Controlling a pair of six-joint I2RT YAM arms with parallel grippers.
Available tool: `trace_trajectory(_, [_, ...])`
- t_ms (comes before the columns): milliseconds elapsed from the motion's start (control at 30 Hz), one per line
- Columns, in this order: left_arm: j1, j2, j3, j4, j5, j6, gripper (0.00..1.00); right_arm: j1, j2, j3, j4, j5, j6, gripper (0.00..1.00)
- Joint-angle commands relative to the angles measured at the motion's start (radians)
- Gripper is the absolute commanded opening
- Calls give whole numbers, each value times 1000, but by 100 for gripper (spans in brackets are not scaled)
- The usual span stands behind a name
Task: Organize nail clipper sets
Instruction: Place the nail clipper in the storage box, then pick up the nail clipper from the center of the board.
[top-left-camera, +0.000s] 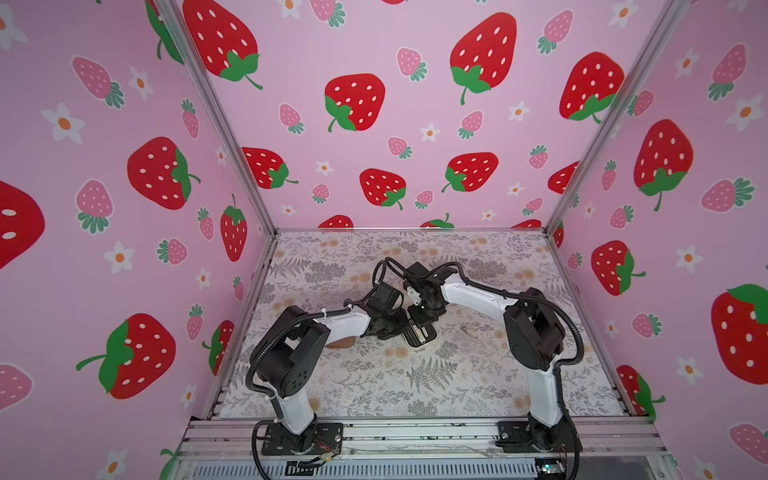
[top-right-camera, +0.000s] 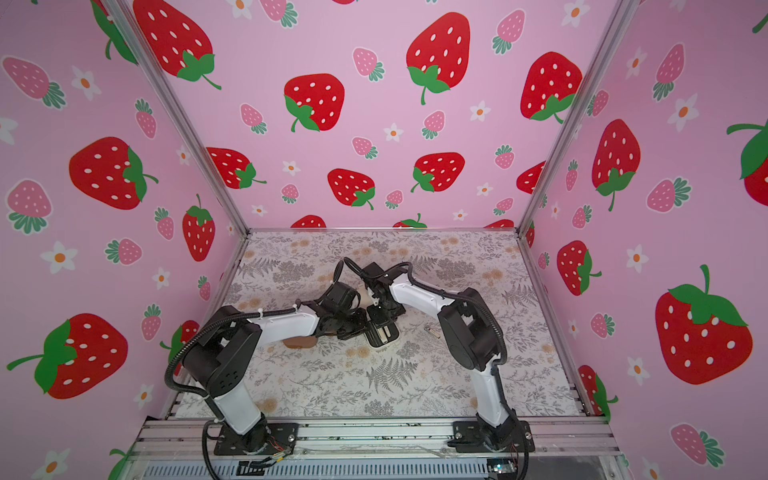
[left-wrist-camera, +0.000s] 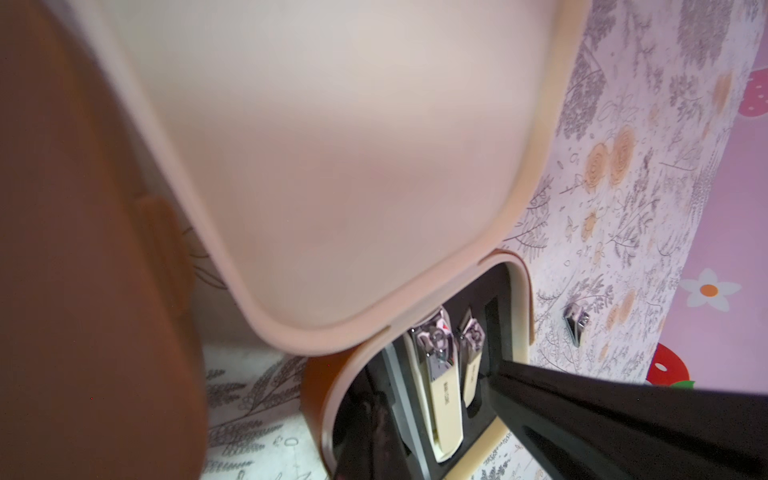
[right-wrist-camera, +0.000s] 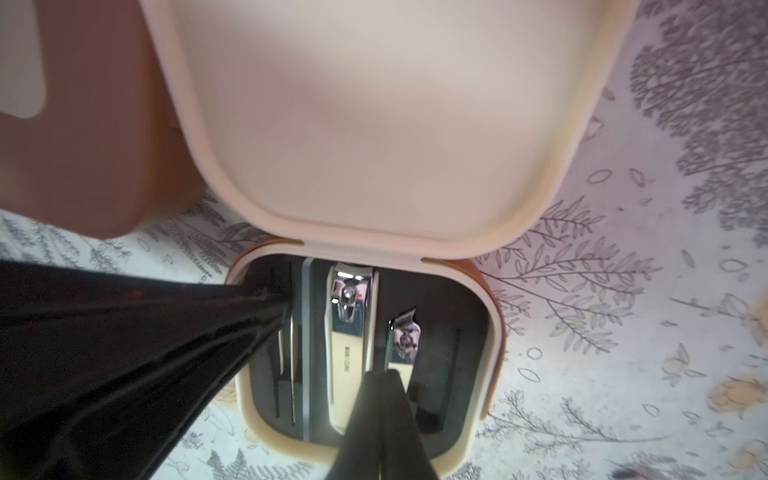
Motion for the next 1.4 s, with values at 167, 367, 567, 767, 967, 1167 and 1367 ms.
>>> trace_trajectory(167, [4,31,4,-38,-2,-2,0,-11,65,-34,13,-19,13,0])
trace_trajectory(367, [4,29,4,-38,-2,-2,0,-14,15,-39,7,-7,12,0])
trace_trajectory(567, [4,36,10,-38,1,-1,0,-24,-127,-46,-34,63,-7,1])
trace_trajectory(767, [4,35,13,-38,4,0,0,-45,-263,-132,-65,144,-35,9])
trace_trajectory(967, [4,31,15,-39,8,3,0,-136,-354,-303,-54,215,-126,25])
trace_trajectory(1167, [4,35,23,-41,13,6,0,-230,-408,-439,3,214,-165,39])
trace_trajectory(1367, [4,40,25,-41,18,7,0,-271,-377,-494,70,167,-189,43])
